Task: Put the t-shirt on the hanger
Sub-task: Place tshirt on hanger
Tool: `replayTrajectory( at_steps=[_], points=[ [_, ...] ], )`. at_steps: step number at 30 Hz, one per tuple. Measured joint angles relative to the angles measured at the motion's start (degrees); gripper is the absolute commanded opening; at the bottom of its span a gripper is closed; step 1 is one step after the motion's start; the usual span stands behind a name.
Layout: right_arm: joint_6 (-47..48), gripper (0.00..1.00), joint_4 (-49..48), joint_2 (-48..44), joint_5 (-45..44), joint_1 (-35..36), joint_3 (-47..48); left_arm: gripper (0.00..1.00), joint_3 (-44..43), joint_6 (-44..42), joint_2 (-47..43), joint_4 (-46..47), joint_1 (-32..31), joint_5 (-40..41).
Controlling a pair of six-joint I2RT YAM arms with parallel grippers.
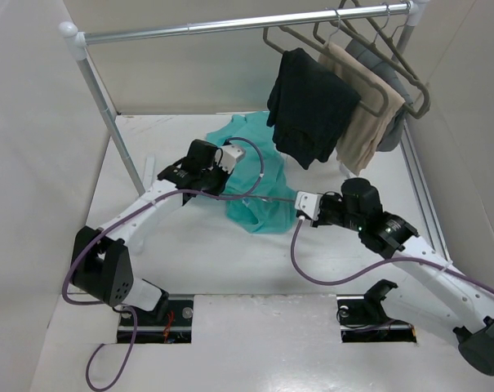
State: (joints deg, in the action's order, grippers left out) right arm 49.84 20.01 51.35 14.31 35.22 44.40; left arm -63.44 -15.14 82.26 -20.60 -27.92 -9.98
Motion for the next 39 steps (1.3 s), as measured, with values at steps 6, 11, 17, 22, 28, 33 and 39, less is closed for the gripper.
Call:
replayTrajectory(
  at_steps=[6, 11, 17, 22, 28, 33, 39],
  points=[
    [0.4, 0.0, 0.4, 0.0, -1.7, 2.3, 0.3, 0.0, 0.2, -0.4, -0.3, 0.0, -0.1, 0.7],
    [0.4, 0.0, 3.0, -0.9, -2.8, 3.5, 2.6, 0.0, 0.2, -0.9, -0.3, 0.0, -0.1, 2.4],
    [0.4, 0.0, 5.6, -6.1, -4.7, 3.5, 3.1, 0.0, 0.2, -1.3, 0.1, 0.0, -0.1, 3.1],
    [0.3, 0.0, 5.2, -5.2, -4.9, 3.5, 3.0, 0.0, 0.2, -1.3, 0.7, -0.1, -0.1, 3.0],
    [0.1, 0.0, 4.4, -1.2, -4.3, 3.5, 2.2, 0.0, 0.2, -1.4, 0.9, -0.1, -0.2, 2.9],
    [0.1, 0.0, 4.0, -1.8, -4.3, 3.5, 0.2, 0.0, 0.2, -1.4, 0.9, -0.2, -0.2, 2.7],
    [-0.7, 0.0, 1.6, -1.6, -4.2, 3.5, -1.5, 0.0, 0.1, -1.4, 1.2, -0.3, -0.2, 1.8]
  ],
)
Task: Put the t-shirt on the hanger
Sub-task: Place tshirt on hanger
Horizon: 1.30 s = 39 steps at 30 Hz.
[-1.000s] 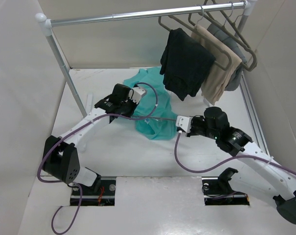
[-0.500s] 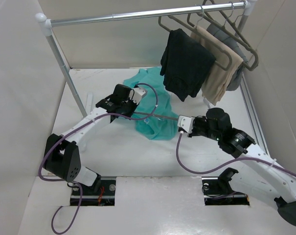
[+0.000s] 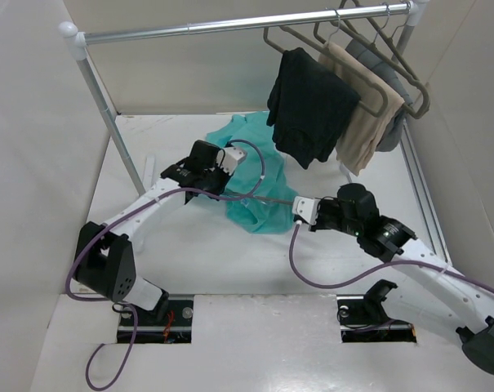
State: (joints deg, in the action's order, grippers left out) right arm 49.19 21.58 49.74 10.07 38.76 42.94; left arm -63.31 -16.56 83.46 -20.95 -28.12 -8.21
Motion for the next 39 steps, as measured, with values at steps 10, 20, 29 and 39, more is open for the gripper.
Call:
replayTrajectory(
  at_steps=[10, 20, 29, 39],
  points=[
    [-0.3, 0.0, -7.5, 10.4, 0.9, 0.0, 0.4, 0.0, -8.5, -0.6, 0.7, -5.2, -1.1, -5.4],
    [-1.3, 0.0, -10.8, 8.3, -1.5, 0.0, 2.4, 0.0, -13.7, -7.5, 0.7, -11.6, -2.2, -8.2],
    [-1.8, 0.0, -5.6, 3.7, -9.2, 1.8, 3.9, 0.0, -14.1, -8.1, 0.3, -12.2, -2.6, -7.4],
    [-1.6, 0.0, -3.8, -0.3, -13.9, 3.7, 3.9, 0.0, -21.6, -6.3, 0.3, -13.2, -3.0, -7.4]
  ],
)
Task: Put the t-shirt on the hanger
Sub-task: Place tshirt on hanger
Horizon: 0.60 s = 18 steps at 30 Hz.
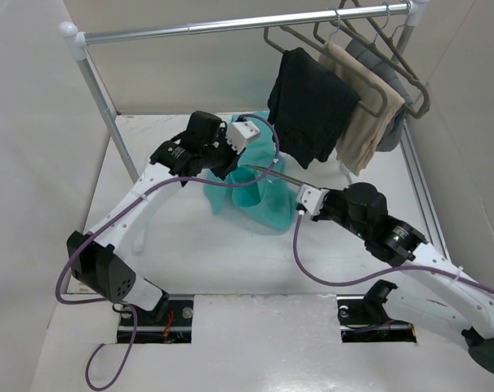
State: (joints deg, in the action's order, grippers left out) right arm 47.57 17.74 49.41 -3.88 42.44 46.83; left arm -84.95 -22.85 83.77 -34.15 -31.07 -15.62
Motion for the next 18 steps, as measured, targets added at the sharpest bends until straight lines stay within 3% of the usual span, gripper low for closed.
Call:
replayTrajectory(
  at_steps=[5, 18],
  points=[
    [1.0, 0.0, 1.1, -3.7, -1.8, 0.5, 0.1, 0.0, -0.5, 0.3, 0.4, -1.7, 0.0, -1.1],
    [4.8, 0.0, -2.1, 3.1, 2.3, 3.1, 1.5, 0.0, -6.4, 0.9, 3.1, -5.2, -0.4, -6.2]
  ],
)
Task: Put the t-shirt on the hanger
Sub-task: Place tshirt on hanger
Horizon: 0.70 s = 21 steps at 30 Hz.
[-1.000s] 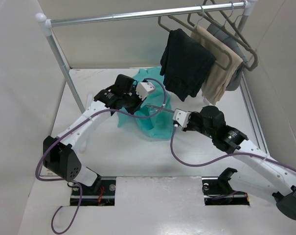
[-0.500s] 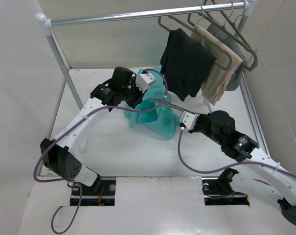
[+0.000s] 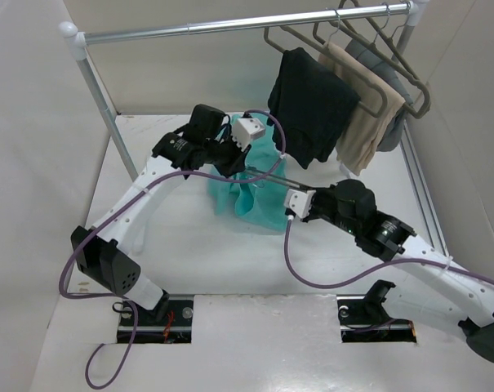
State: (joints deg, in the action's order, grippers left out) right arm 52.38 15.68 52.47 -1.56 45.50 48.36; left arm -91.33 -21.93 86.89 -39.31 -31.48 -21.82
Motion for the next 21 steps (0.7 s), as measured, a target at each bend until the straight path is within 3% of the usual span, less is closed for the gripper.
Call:
replayTrajectory(
  at_steps=[9, 11, 14, 15, 16, 21],
  points=[
    [2.4, 0.0, -7.6, 8.2, 4.7, -0.6, 0.0, 0.0, 0.0, -3.7, -0.1, -3.5, -2.9, -7.9],
    [2.7, 0.0, -8.5, 9.4, 6.9, -1.6, 0.0, 0.04, 0.3, -4.2, -0.4, -3.7, -3.0, -7.7],
    [3.4, 0.0, -10.3, 9.5, 10.4, -3.1, -1.0, 0.16, 2.2, -5.0, -1.6, -3.0, -2.9, -7.0],
    [3.5, 0.0, -10.8, 9.4, 11.8, -3.7, -1.5, 0.25, 3.3, -5.1, -2.3, -2.6, -2.8, -6.8],
    [3.7, 0.0, -11.1, 9.3, 13.1, -4.2, -2.0, 0.42, 4.5, -5.4, -3.0, -2.0, -2.6, -6.7],
    [4.4, 0.0, -11.8, 9.1, 18.7, -5.4, -4.7, 0.68, 9.4, -5.7, -5.2, -0.7, -1.1, -3.4]
  ],
)
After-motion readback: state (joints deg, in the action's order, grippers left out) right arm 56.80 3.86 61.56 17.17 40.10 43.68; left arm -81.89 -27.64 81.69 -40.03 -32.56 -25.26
